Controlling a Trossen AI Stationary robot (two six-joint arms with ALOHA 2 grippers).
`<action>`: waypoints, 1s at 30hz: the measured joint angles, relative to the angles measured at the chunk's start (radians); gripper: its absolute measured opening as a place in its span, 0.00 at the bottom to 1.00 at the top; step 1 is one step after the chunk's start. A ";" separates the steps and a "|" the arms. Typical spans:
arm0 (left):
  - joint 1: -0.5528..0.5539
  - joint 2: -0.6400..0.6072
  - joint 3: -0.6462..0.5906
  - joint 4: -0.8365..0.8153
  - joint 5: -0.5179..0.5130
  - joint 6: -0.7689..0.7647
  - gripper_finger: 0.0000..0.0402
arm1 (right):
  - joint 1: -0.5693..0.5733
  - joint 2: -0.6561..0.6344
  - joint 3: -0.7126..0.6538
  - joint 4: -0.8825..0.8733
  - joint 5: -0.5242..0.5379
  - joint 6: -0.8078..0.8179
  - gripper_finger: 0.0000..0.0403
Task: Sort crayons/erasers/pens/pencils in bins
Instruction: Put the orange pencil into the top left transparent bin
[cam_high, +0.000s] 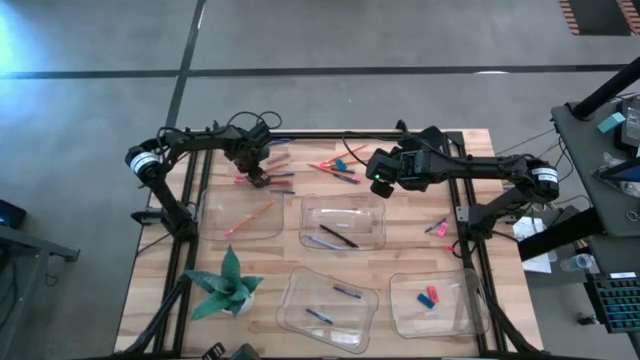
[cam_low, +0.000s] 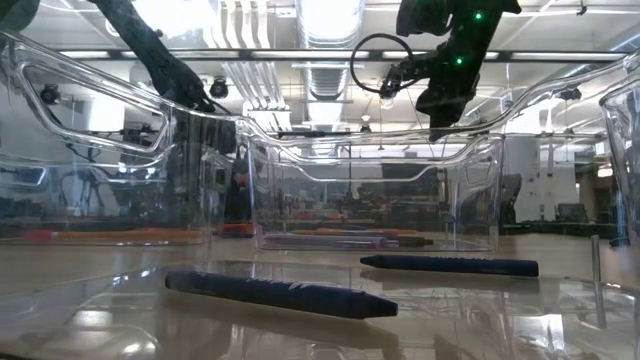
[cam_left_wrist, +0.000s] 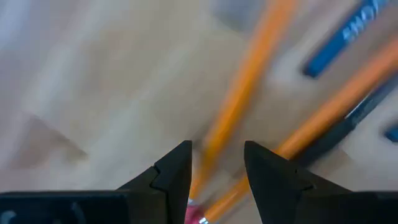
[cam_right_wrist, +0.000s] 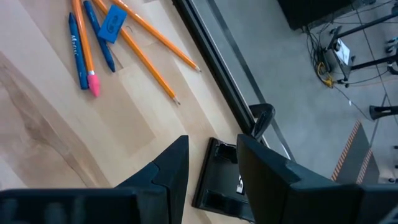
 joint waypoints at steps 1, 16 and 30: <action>0.000 -0.004 -0.001 -0.014 0.007 0.008 0.33 | 0.000 0.000 0.000 0.000 0.000 0.000 0.32; -0.001 0.026 -0.001 0.026 -0.001 0.013 0.31 | 0.000 0.000 -0.008 0.000 0.000 -0.001 0.32; 0.001 -0.010 0.016 0.027 -0.017 0.017 0.03 | 0.000 0.000 -0.008 0.000 0.000 -0.001 0.32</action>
